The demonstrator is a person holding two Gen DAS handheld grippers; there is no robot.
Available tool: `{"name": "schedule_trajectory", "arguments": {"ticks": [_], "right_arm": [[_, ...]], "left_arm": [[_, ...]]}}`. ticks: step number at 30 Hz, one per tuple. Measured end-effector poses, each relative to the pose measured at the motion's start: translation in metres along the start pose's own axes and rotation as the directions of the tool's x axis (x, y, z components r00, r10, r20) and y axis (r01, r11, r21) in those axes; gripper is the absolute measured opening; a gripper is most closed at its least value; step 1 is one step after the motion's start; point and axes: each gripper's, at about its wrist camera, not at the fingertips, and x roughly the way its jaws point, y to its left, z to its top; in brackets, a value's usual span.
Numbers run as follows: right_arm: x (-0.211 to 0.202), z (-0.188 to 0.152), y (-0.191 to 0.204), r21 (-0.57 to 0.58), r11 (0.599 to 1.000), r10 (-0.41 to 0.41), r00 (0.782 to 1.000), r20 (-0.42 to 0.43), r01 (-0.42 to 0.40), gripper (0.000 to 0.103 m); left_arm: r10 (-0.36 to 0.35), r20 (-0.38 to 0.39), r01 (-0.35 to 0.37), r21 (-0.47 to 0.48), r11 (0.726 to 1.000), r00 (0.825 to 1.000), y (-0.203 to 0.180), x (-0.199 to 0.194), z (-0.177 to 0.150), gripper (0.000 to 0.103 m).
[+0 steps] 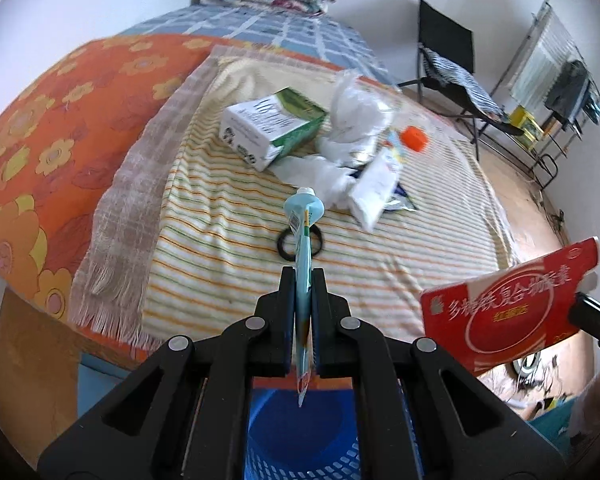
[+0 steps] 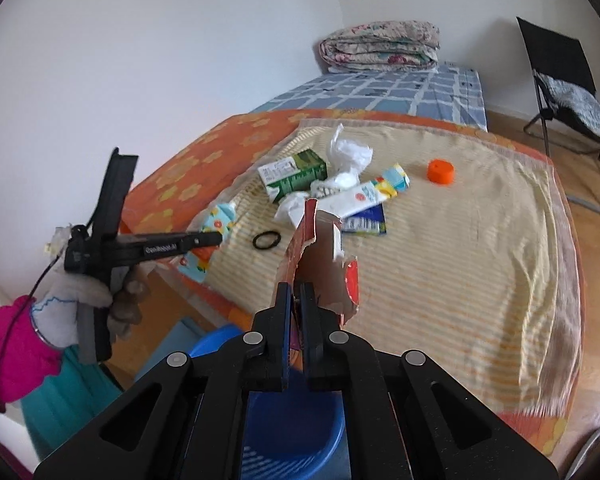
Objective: Collect trash
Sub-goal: 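Lift the pouch and red box and carry both over the blue basket, then open both grippers to drop the pouch and red box into the basket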
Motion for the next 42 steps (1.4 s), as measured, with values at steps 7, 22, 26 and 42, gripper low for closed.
{"name": "schedule_trajectory", "arguments": {"ticks": [7, 22, 26, 42], "right_arm": [[-0.017, -0.021, 0.001, 0.006, 0.999, 0.034, 0.999, -0.014, -0.034, 0.003], [0.000, -0.056, 0.022, -0.075, 0.996, 0.034, 0.993, -0.113, -0.042, 0.003], [0.008, -0.067, 0.025, -0.079, 0.996, 0.034, 0.988, -0.150, -0.046, 0.003], [0.043, -0.096, 0.035, -0.087, 0.995, 0.025, 0.959, -0.284, -0.052, 0.006]], "left_arm": [[-0.059, -0.034, 0.060, 0.042, 0.997, 0.998, -0.023, -0.016, -0.036, 0.005], [-0.053, -0.149, 0.066, 0.087, 0.994, 0.987, -0.037, -0.008, -0.105, 0.005], [-0.046, -0.178, 0.063, 0.087, 0.994, 0.983, -0.034, -0.004, -0.115, 0.005], [-0.029, -0.230, 0.053, 0.102, 0.993, 0.973, -0.034, 0.003, -0.131, 0.009]]}}
